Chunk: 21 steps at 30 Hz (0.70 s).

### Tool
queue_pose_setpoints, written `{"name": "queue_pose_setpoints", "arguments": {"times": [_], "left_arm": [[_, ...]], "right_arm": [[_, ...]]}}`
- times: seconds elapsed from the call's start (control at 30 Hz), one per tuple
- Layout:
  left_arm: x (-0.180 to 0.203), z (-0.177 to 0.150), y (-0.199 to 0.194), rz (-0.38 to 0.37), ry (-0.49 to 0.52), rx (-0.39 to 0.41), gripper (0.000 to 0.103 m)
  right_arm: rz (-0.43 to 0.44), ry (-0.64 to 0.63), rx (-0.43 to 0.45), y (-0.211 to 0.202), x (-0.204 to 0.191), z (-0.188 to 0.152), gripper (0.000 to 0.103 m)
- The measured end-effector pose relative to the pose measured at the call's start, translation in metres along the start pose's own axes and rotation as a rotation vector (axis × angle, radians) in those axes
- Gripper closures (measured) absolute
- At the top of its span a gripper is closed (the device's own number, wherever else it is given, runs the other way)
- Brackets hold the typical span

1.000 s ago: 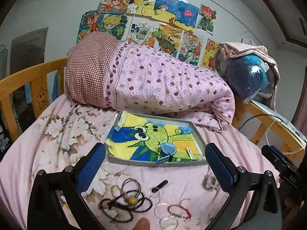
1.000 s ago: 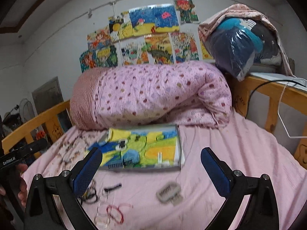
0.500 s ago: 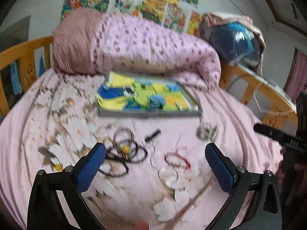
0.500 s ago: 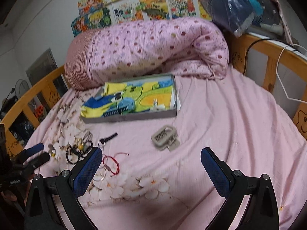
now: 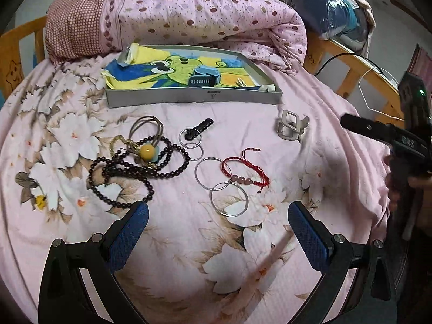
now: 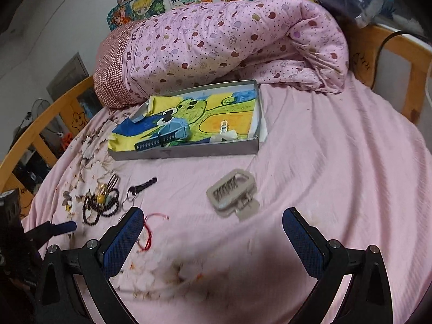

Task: Organize jewelry
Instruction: 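Move the right tool toward the grey square buckle, then grasp the grey square buckle with the right tool while the left tool grasps a silver ring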

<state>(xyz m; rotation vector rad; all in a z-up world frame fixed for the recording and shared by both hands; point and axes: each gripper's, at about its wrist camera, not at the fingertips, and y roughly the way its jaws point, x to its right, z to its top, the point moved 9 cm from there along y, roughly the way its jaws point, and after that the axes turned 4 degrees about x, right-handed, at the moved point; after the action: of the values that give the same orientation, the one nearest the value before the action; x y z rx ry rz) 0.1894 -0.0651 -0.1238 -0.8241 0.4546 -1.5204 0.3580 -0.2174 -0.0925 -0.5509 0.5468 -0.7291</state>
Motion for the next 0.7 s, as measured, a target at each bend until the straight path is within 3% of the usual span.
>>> {"name": "queue_pose_setpoints", "arguments": {"times": [0.13,0.5,0.7], "left_arm": [[0.001,0.002,0.011,-0.006,0.015,-0.021,0.008],[-0.002,-0.011,0.048,-0.025,-0.010,-0.153,0.048],[0.002,-0.011,0.055,-0.034,0.020,-0.164,0.050]], "right_arm": [[0.014,-0.066,-0.019,0.021,-0.005,0.002,0.000],[0.008,-0.119,-0.065,0.063,0.003,-0.003,0.000],[0.007,-0.129,-0.076,0.081,0.008,-0.002,0.000]]}}
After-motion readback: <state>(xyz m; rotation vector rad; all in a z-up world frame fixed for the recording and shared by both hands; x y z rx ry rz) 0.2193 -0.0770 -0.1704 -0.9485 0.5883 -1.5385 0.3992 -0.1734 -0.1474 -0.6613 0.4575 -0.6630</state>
